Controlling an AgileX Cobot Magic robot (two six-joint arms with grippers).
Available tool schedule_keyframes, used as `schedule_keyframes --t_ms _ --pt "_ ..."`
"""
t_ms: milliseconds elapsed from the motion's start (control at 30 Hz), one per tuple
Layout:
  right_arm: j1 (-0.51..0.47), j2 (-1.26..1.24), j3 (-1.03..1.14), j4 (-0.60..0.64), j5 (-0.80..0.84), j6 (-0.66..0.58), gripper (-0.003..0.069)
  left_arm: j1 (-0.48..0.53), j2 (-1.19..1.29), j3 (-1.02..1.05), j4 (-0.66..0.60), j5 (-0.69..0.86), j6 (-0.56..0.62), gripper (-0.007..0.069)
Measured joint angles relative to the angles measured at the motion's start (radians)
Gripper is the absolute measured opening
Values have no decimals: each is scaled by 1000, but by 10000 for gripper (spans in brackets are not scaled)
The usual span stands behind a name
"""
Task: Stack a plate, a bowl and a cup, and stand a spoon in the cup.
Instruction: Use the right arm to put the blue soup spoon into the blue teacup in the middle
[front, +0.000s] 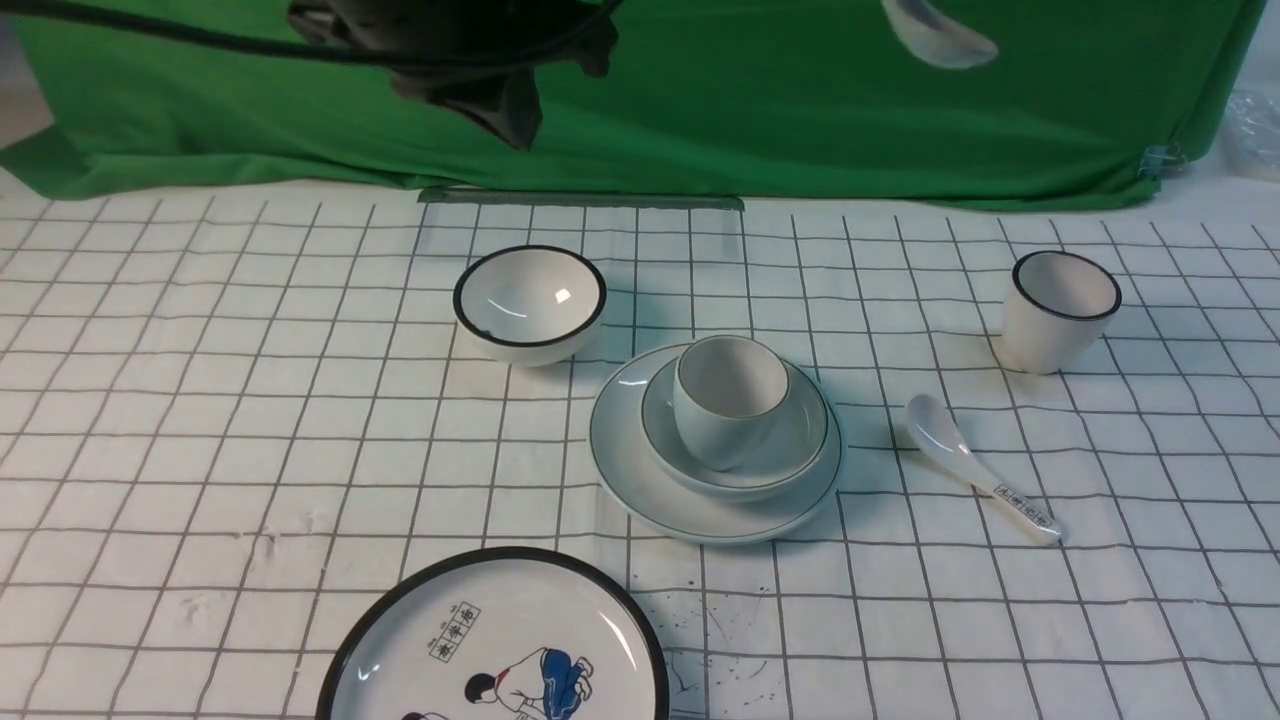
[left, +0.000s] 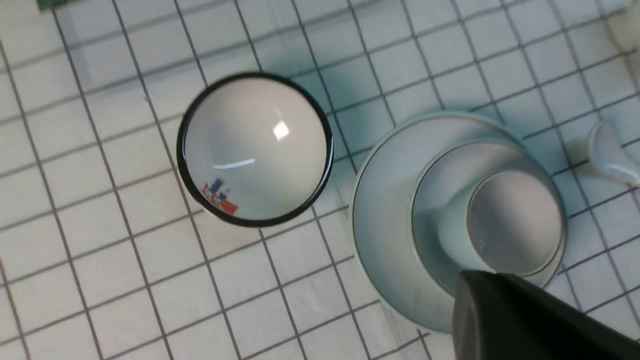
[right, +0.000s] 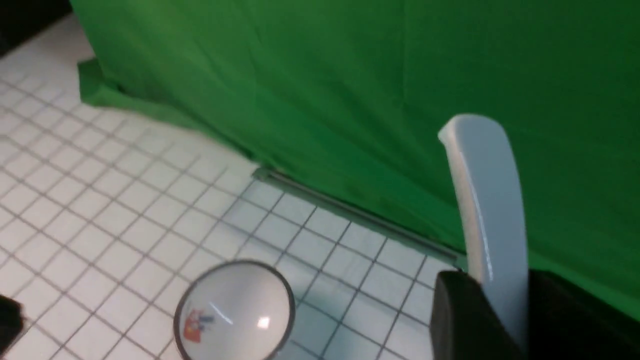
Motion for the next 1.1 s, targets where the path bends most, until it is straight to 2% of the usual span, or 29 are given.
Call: schedule_keyframes --t_ms 33,67,100,133,233,267,333,567,967,1100 --pt "41 -36 172 6 -262 -6 180 0 -50 36 1 -36 0 4" --pt "46 -38 212 7 -292 -8 180 0 -56 40 1 -46 0 4" --pt "83 -40 322 9 -500 -20 180 0 -91 73 1 -80 0 4" --pt "114 -32 413 9 -627 -24 180 0 -114 103 1 -110 0 4" --pt "173 12 545 11 -875 -21 180 0 -162 166 1 -159 0 4" --pt "176 15 550 11 -885 -19 180 0 -162 170 1 -160 0 4" --pt "218 72 575 9 -1008 -3 180 0 -178 205 3 -165 0 4" --pt "286 181 575 -58 -1146 6 180 0 -175 209 16 -130 -3 4" --pt "290 248 592 -63 -1192 26 180 0 -176 214 47 -121 -12 4" --pt "290 261 648 -64 -1333 56 180 0 -176 214 55 -121 -15 4"
